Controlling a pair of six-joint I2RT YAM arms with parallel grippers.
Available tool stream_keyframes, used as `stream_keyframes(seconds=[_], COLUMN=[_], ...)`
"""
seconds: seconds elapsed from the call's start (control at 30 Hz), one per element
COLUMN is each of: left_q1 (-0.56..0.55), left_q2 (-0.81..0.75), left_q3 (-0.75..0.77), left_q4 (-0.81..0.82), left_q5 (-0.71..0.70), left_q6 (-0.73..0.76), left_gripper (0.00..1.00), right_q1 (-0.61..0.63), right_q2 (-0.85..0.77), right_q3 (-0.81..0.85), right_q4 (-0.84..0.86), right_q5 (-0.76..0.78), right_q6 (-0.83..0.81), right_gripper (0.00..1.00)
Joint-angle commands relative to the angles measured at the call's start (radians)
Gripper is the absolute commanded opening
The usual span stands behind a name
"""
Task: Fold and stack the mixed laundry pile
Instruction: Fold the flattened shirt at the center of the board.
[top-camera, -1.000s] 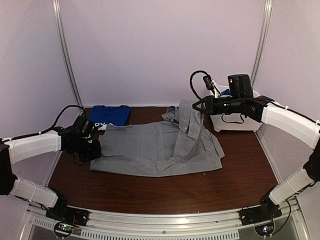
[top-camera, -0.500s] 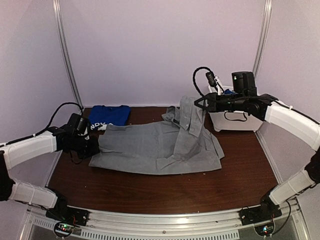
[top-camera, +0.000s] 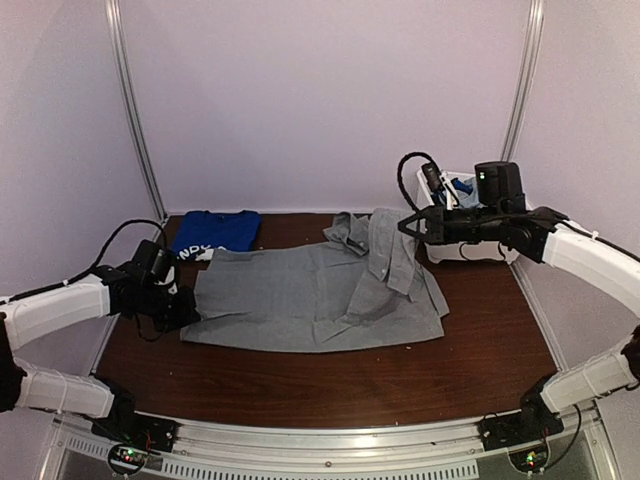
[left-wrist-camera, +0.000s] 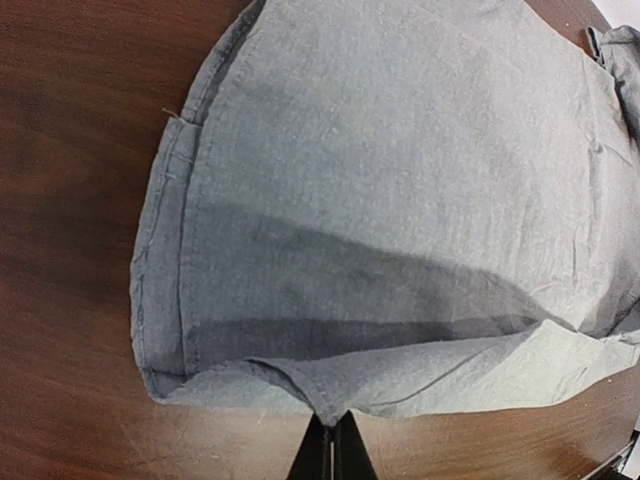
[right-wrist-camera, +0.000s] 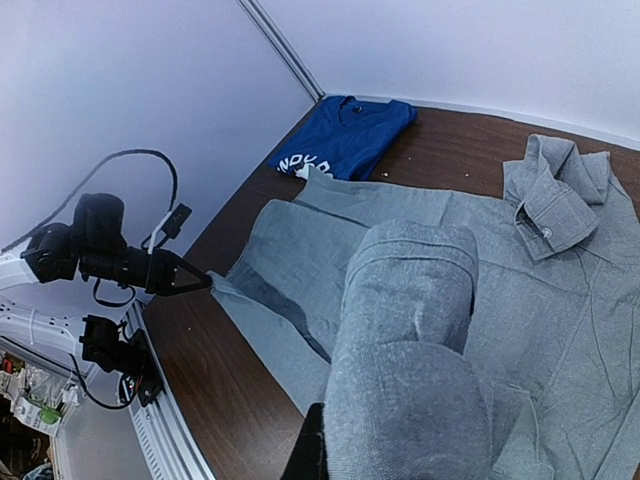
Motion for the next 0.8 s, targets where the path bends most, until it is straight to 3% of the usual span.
stream_keyframes(seconds=[0.0,0.13,0.37,0.4,0.5,0.53,0.6,0.77], left_q1=[0.010,0.022,0.060,0.063,0.067,0.067,0.067,0.067], left_q2=[0.119,0.247,0.285,0.289,0.266,0.227,0.160,0.049], left_q3=[0.059,0.104,0.117,0.119,0.115,0.102,0.067,0.013], left_q4=[0.109,0.172,0.188,0.179,0.145,0.149,0.156,0.210], left_q5=[-0.027,-0.027,-0.074,-0.072,-0.074,-0.075,-0.070,0.007], left_q6=[0.017,0.026,0.039,0.049,0.081,0.087,0.098,0.135], left_gripper=[0.00,0.00,0.01,0.11,0.55,0.66,0.76,0.82], right_q1=[-0.016,-0.031,-0.039,-0.039,-0.040,-0.040,-0.043,-0.059], right_q2=[0.150,0.281,0.408,0.428,0.444,0.422,0.353,0.226], right_q3=[0.102,0.169,0.186,0.187,0.187,0.164,0.120,0.022], right_q4=[0.054,0.085,0.117,0.104,0.015,0.006,-0.031,-0.103], right_q5=[0.048,0.080,0.107,0.092,0.075,0.090,0.126,0.183], right_q6=[-0.053,-0.074,-0.097,-0.099,-0.126,-0.128,-0.135,-0.145], right_gripper=[0.00,0.00,0.00,0.06,0.51,0.67,0.86,0.89])
